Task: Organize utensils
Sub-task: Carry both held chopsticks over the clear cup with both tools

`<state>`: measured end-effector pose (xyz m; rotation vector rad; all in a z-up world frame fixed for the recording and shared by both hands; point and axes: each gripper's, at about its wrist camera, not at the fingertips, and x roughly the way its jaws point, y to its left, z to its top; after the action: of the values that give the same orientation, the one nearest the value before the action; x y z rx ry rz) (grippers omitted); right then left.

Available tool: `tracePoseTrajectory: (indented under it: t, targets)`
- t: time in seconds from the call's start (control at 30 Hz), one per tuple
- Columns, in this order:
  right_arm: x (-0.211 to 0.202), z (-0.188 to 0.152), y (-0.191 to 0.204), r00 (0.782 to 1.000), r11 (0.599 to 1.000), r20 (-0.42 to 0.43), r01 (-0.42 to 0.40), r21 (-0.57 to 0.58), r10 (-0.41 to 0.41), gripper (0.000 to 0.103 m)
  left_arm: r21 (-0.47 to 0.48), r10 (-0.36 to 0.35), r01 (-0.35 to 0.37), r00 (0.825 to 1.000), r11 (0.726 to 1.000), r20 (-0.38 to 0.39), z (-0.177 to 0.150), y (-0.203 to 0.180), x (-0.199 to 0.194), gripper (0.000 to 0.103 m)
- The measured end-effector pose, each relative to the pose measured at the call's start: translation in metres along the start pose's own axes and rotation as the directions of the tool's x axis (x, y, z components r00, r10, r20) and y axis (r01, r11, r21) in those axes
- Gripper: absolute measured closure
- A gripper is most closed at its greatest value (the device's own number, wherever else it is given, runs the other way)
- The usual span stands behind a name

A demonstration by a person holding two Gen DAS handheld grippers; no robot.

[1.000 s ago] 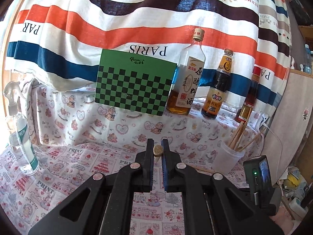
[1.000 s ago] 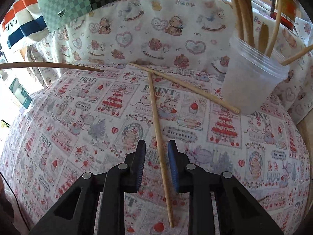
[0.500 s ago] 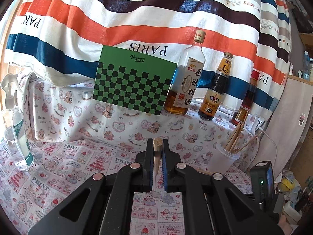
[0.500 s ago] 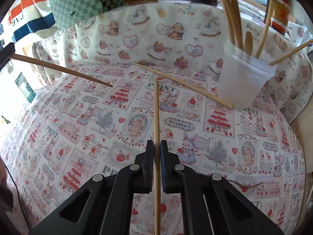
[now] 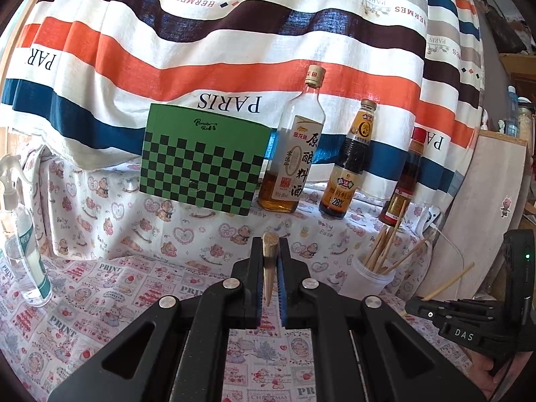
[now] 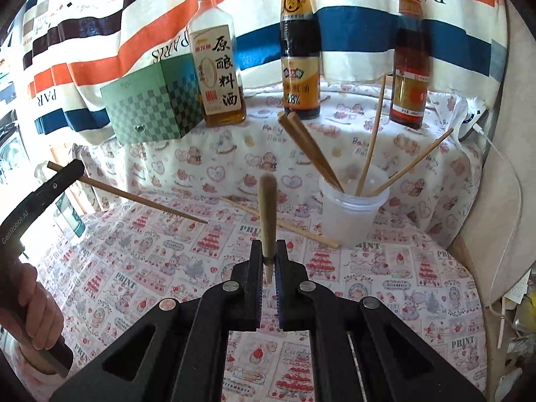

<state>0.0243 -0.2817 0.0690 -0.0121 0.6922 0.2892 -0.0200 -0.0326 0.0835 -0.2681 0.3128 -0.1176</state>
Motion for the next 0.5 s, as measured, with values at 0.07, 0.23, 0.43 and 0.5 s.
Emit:
tracePoseTrajectory:
  t: [0.07, 0.23, 0.43, 0.5]
  targets:
    - [-0.004, 0.005, -0.005, 1.000, 1.000, 0.011, -0.008, 0.021, 0.008, 0.096, -0.013, -0.032, 0.032, 0.999, 0.999, -0.020, 0.006, -0.004, 0.002, 0.097]
    - [-0.012, 0.021, -0.014, 0.999, 0.999, 0.053, 0.001, 0.040, -0.004, 0.096, 0.037, -0.020, 0.020, 1.000, 0.999, -0.011, 0.031, -0.026, 0.004, 0.097]
    - [-0.031, 0.052, -0.032, 0.989, 0.996, 0.130, 0.063, 0.055, -0.070, 0.096, 0.063, -0.087, 0.085, 0.996, 0.994, 0.019, 0.068, -0.055, 0.009, 0.097]
    - [-0.040, 0.063, -0.040, 0.978, 0.994, 0.180, 0.097, 0.060, -0.106, 0.096, 0.041, -0.147, 0.146, 0.989, 0.988, 0.013, 0.080, -0.064, 0.015, 0.097]
